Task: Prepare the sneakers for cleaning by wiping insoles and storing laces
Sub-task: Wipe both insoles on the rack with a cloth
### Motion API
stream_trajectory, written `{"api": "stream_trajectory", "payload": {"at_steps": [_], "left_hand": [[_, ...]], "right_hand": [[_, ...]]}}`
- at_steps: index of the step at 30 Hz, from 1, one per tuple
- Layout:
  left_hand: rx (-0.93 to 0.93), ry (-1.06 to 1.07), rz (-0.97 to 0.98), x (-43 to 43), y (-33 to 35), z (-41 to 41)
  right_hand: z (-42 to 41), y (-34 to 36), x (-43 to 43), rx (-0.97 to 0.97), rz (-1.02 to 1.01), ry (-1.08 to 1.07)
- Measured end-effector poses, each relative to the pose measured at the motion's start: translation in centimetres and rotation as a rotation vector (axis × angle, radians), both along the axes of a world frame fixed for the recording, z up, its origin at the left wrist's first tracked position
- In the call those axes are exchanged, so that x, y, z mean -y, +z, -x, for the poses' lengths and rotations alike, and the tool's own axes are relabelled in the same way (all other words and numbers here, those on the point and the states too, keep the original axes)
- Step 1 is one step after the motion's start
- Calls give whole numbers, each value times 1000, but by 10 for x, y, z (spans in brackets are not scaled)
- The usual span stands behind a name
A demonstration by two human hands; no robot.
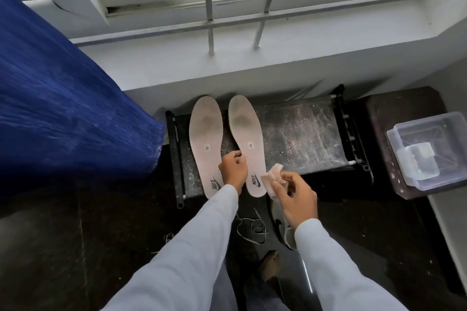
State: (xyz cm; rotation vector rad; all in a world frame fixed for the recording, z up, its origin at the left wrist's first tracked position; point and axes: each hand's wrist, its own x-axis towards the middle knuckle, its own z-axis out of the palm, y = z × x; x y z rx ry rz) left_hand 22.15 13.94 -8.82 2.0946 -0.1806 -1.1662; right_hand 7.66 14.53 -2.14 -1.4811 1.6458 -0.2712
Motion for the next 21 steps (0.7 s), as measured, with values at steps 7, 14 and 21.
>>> {"api": "stream_trajectory", "payload": {"at_steps": [7,14,21], "left_hand": [[59,-31,29,-11,15,-1],[-143,14,170,-47,48,-13],[-90,-135,227,-64,79,-17]], "right_hand": [[1,9,0,29,294,179],[8,19,-10,-15,656,1018],[-28,21,88,-126,635,892]]}}
